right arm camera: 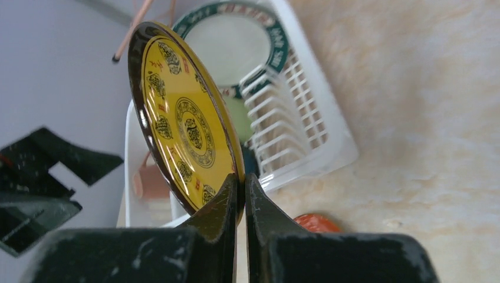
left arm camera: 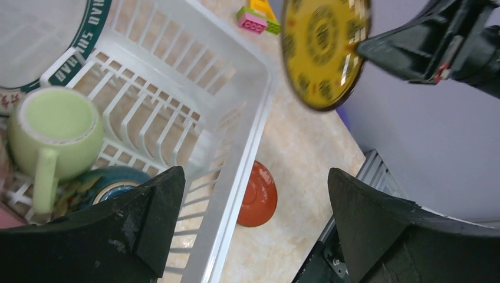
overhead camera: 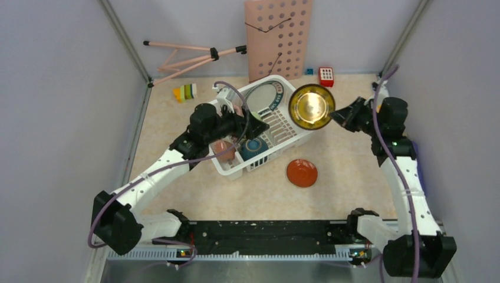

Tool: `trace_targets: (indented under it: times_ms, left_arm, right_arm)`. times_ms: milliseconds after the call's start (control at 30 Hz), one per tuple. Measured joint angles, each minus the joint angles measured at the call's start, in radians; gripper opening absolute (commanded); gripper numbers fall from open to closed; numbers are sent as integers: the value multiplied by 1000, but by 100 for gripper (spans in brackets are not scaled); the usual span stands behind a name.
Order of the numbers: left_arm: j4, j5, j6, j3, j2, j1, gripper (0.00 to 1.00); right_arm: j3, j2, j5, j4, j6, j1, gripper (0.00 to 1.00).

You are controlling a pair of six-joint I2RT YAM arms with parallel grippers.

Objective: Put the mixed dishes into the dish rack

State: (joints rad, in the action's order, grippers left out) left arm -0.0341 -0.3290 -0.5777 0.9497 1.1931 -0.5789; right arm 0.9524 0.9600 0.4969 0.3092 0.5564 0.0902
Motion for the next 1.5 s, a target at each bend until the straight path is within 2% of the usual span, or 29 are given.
trace_targets:
  times_ms: [167,333,700,767,833,900,933,967,1000,1067,1100,1167,1233,1500]
  left_arm:
    - [-49,-51,6,93,102,0,92]
    - [-50,-79,30,185,184,0,85]
    - [-36,-121,34,187,241,0,75]
    - [-37,-126,35,187,241,0,67]
    - [-37,-131,36,188,246,0,50]
    - [-37,-138,39,189,255,0,19]
    - [-38,-145,45,191,261,0,3]
    - [-38,-145,44,191,266,0,0]
    - [-46,-177,34,193,269,0,0]
    - [-49,-175,61,208,269,-1,0]
    - [-47,-175,74,209,271,-2,0]
    - [-21,-153,103,209,273,-2,0]
    - [6,-125,129,209,273,-2,0]
    - [35,-12,219,217,273,-8,0]
  right_arm:
    - [0,114,94,-14,-17,-144,0]
    - [10,140,151,-34,-32,-169,0]
    - [32,148,193,-48,-51,-240,0]
    - [34,150,193,-43,-59,-265,0]
    - [39,156,193,-39,-63,-281,0]
    - [39,159,193,-39,-67,-288,0]
    - [39,162,192,-39,-68,-289,2]
    - [39,167,179,-37,-80,-289,12]
    - [40,171,161,-27,-90,-286,22]
    - [39,196,154,-33,-91,-281,35]
    - [39,201,156,-33,-88,-284,46]
    - [39,200,154,-38,-88,-288,55]
    - [39,200,139,-52,-90,-288,68]
    - [54,195,-77,12,-100,-290,78]
